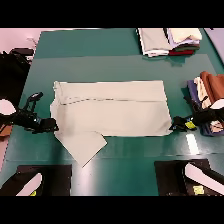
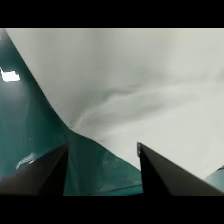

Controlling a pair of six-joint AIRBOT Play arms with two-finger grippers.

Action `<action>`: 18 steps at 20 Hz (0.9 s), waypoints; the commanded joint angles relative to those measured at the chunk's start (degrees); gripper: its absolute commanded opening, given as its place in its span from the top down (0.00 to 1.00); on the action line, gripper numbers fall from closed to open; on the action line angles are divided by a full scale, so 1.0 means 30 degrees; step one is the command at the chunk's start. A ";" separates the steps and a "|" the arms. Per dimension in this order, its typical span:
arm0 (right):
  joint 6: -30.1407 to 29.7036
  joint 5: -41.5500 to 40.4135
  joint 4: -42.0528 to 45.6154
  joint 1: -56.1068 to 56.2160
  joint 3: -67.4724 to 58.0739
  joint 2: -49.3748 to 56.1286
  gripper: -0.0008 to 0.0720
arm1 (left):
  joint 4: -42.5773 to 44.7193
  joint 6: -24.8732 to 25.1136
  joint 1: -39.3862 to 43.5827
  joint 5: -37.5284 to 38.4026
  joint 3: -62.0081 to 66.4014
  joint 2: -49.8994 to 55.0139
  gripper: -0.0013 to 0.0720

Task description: Fold the shirts.

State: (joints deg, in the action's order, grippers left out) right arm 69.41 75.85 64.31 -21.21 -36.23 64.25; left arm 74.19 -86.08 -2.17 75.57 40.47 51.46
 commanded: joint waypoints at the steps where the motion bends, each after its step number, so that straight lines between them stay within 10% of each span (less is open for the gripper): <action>1: 0.0000 0.0153 0.0073 0.1377 -0.1231 -0.0007 0.97 | 0.0423 -0.0044 0.0000 0.1093 -0.0022 -0.0044 0.31; 18: 0.0007 -0.0248 0.0051 0.2397 -0.1661 -0.0015 0.97 | -0.6047 -0.0656 0.1603 -0.3759 -0.6164 -0.0036 0.35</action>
State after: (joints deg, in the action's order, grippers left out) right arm 69.38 75.00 64.51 -14.06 -41.17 64.25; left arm 59.29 -88.44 0.14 67.33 23.29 51.24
